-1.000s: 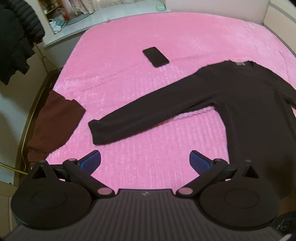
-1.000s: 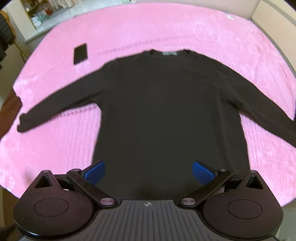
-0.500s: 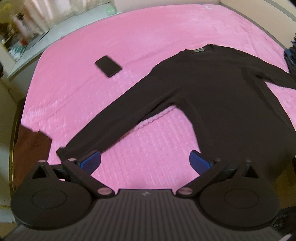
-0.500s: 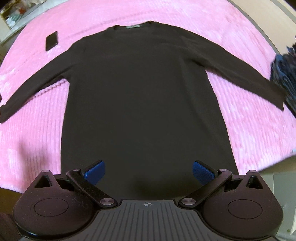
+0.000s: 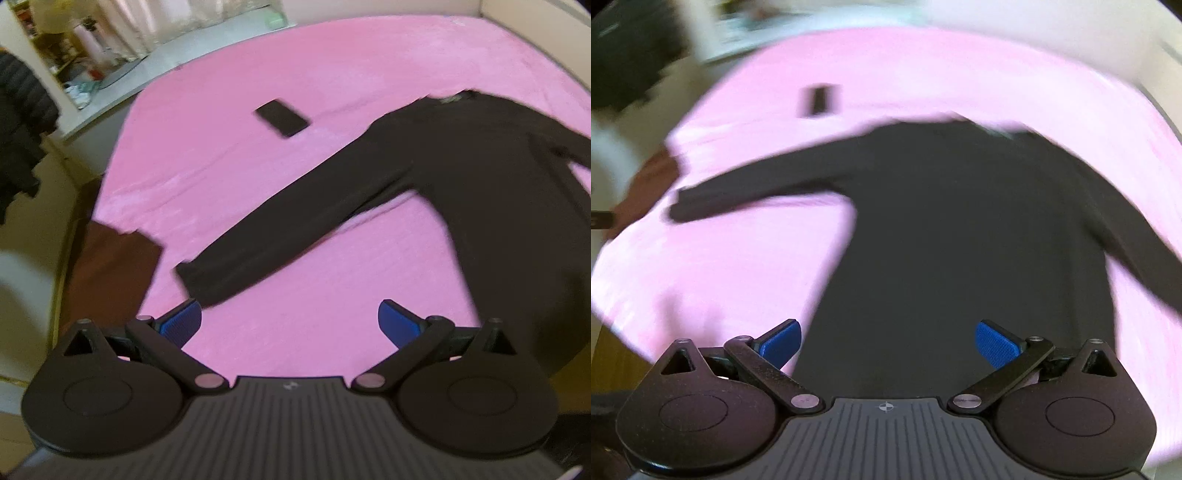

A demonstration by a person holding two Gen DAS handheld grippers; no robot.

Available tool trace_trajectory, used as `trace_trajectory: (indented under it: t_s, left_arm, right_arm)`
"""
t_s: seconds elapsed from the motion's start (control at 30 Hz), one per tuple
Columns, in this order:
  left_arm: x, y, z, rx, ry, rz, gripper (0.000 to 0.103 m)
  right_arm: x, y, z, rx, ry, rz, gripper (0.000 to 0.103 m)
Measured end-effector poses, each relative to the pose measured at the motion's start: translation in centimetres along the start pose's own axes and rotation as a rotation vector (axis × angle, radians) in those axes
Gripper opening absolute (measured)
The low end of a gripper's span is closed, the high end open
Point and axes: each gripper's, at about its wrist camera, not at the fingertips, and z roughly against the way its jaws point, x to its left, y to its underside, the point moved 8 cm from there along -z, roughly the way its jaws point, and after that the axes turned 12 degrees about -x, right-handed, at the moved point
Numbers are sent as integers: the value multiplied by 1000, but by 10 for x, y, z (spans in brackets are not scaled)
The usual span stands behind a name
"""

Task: Fold clothes

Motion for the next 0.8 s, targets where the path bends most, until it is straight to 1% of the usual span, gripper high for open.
trace_trajectory:
  t_s: [0.07,0.17,0.2,0.23,0.27,0.33,0.37,0.43,0.53,0.67,0.73,0.8]
  left_arm:
    - [22,18,1,15,-29,-4,100]
    - [56,39,-3,28,-54,11,100]
    - [70,45,-8,34,-56,24,100]
    - [83,51,-13,39,-59,36,100]
    - [94,56,-17,40,-54,49,100]
    - [118,69,-28,51,-31,67,100]
    - [128,74,-31,57,-29,63,100]
    - [155,84,-42,37,-29,54,101]
    - [189,106,-63,46,-41,53,101]
    - [223,135,-84,62,-68,65,101]
    - [235,148,-89,71,-74,91,101]
    - [243,160,-92,84,-73,122,101]
  right_arm:
    - [36,-22,-13,-34,-78,94,103]
    - [97,-52,-37,-81,-160,222,101]
    - [117,-58,-46,-87,-183,258,95]
    - [138,-64,-57,-86,-211,290,76]
    - [160,-68,-70,-79,-232,320,71]
    - [202,-75,-98,-62,-264,379,70]
    - [223,-79,-111,-64,-279,402,65]
    - [265,-85,-140,-69,-320,448,60]
    - [330,-80,-197,-55,-365,556,44]
    - [383,-67,-273,-26,-381,691,44]
    - [400,-57,-307,-8,-374,752,44]
    - [407,-48,-334,13,-369,808,44]
